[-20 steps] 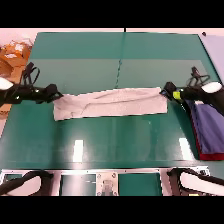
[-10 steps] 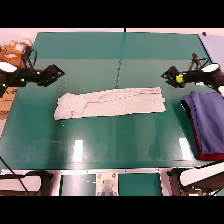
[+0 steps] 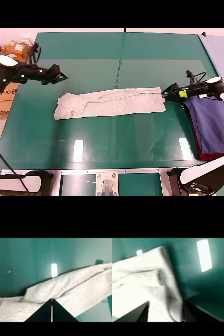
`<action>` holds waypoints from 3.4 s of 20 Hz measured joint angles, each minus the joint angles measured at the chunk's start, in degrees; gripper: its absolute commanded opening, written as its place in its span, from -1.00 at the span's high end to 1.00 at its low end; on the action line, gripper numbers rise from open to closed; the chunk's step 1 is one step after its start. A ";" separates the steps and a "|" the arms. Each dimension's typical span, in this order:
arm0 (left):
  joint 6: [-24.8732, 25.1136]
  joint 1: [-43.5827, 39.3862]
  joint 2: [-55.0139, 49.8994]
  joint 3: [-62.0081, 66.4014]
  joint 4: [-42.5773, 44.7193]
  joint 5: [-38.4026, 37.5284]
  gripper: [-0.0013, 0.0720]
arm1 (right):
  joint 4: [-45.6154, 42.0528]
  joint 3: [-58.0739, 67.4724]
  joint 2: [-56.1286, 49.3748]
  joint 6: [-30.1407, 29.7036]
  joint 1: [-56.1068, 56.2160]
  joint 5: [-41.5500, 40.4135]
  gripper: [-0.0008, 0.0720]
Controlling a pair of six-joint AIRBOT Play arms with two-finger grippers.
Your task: Fold the shirts.
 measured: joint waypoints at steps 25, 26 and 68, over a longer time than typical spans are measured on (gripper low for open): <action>-1.38 -41.38 -24.37 9.97 -12.85 18.08 0.92 | 5.68 8.85 33.33 0.61 5.62 20.17 0.95; -1.42 -40.48 -24.41 11.15 -11.23 14.82 0.92 | 6.08 8.81 33.48 0.61 6.05 20.17 0.95; -13.49 -7.37 -12.24 39.01 42.47 -33.68 0.92 | 13.97 -15.47 8.72 2.84 32.20 -16.59 -0.19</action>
